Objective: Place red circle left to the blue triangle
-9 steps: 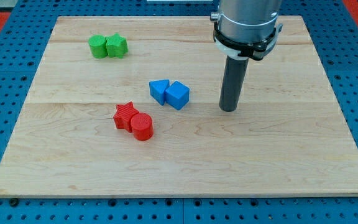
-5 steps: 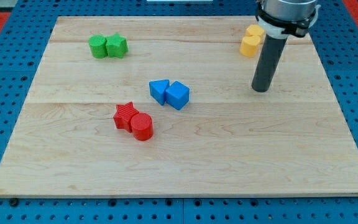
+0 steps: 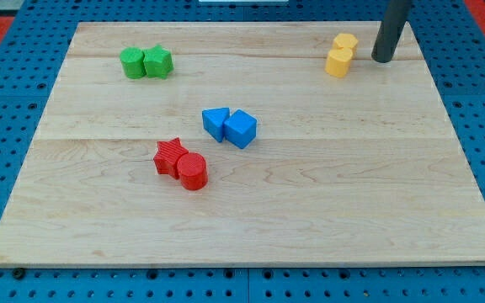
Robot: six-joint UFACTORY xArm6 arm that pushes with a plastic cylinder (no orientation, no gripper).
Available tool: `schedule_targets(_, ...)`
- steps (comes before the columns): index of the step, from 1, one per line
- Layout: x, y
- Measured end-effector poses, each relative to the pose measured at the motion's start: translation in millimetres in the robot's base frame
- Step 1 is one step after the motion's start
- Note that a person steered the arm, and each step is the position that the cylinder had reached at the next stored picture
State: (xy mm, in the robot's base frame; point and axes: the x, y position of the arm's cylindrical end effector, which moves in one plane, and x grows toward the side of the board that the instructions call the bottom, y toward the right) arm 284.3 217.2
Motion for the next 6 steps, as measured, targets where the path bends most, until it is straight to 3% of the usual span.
schedule_targets(2,18.5,8.2)
schedule_targets(3,57.1,17.4)
schedule_targets(5,81.9,-64.2)
schedule_targets(6,141.9,-69.4)
